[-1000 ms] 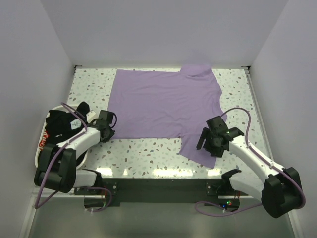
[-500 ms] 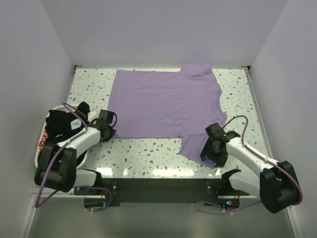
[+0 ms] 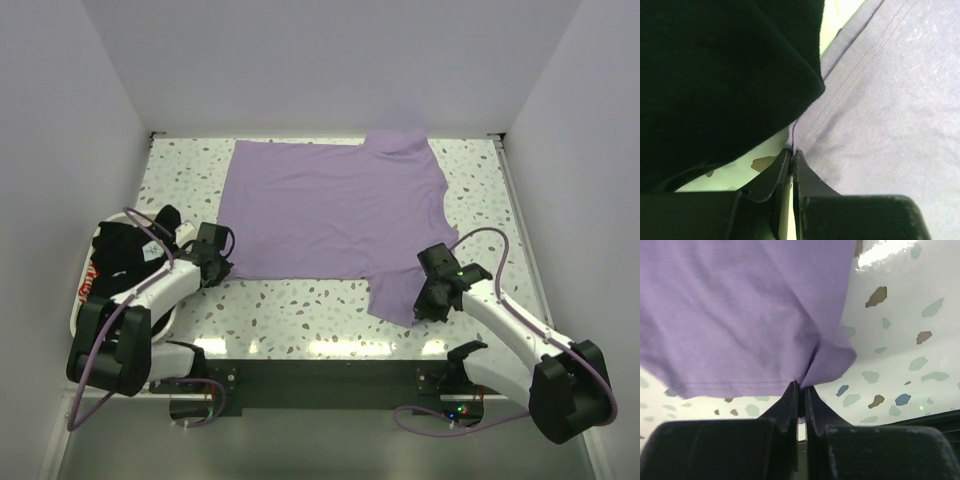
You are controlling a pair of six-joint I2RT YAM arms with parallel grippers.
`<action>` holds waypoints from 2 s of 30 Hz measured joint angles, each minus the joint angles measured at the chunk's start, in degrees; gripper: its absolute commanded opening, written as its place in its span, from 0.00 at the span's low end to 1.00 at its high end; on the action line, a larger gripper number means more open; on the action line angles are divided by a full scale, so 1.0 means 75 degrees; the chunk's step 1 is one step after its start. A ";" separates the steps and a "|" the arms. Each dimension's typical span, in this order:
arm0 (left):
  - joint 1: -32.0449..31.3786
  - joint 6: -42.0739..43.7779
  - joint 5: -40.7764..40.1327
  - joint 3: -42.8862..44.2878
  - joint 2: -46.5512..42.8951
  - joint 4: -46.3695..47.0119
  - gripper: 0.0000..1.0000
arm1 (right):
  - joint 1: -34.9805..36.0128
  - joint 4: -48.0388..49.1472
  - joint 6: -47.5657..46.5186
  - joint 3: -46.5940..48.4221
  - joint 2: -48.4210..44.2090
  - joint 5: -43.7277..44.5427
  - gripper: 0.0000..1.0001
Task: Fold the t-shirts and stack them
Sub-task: Fold the tshirt
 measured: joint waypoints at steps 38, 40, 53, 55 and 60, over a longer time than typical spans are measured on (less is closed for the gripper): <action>-0.0003 0.0201 -0.0431 0.2914 0.1472 -0.1011 0.00 | -0.0055 0.0201 -0.1821 0.4147 0.1743 0.0111 0.00; -0.0003 0.0201 -0.0428 0.3401 0.1996 -0.1020 0.00 | -0.0140 0.0539 -0.2049 0.4631 0.2611 0.0102 0.00; 0.0289 0.0204 -0.0341 0.4631 0.3643 -0.1099 0.00 | -0.1384 0.1530 -0.2751 0.6199 0.4969 -0.0481 0.00; 0.0338 0.0204 -0.0321 0.4631 0.3649 -0.1096 0.00 | -0.1457 0.1562 -0.2804 0.6315 0.4975 -0.0516 0.00; 0.0484 0.0207 -0.0268 0.4628 0.3649 -0.1078 0.00 | -0.1591 0.1687 -0.2882 0.6461 0.4975 -0.0542 0.00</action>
